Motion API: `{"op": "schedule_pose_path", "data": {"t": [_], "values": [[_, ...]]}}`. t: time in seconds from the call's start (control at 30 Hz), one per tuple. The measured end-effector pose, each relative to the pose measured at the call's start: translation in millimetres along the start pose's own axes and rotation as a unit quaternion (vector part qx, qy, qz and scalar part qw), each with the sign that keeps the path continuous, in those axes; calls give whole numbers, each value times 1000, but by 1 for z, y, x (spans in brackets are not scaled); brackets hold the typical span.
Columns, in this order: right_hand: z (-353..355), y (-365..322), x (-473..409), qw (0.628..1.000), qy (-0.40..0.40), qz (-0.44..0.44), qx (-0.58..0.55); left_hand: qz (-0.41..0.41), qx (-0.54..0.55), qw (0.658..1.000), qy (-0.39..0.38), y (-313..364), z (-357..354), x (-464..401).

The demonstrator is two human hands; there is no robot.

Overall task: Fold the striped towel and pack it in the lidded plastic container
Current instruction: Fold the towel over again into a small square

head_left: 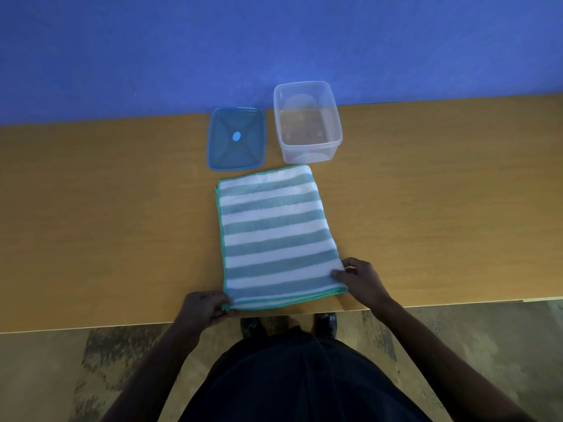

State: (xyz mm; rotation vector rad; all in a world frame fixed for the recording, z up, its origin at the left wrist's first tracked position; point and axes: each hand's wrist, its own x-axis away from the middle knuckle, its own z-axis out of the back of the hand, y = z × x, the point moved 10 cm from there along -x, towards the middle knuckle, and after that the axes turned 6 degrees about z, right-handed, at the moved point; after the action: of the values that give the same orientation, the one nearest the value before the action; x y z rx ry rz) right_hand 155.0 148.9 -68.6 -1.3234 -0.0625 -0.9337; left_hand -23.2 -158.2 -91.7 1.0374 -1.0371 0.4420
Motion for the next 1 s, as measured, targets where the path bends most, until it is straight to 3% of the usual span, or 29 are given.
{"op": "schedule_pose_path", "data": {"t": [0.23, 0.33, 0.47, 0.7, 0.83, 1.0], "values": [[8, -31, 6, 998, 29, 62, 6, -39, 21, 999, -31, 27, -5, 12], [11, -53, 13, 994, 8, 105, -5, -74, 37, 995, -55, 41, -3, 20], [17, -70, 23, 993, -17, 113, -12, -119, -23, 988, -101, 57, -3, 38], [14, -88, 34, 978, -175, 91, -61, -199, -65, 965, -157, 85, -4, 75], [17, -100, 21, 975, -182, 127, 31, -286, -120, 947, -81, 111, -5, 78], [18, -127, -10, 965, -108, 231, 56, -373, -164, 913, 28, 144, 0, 59]]}}
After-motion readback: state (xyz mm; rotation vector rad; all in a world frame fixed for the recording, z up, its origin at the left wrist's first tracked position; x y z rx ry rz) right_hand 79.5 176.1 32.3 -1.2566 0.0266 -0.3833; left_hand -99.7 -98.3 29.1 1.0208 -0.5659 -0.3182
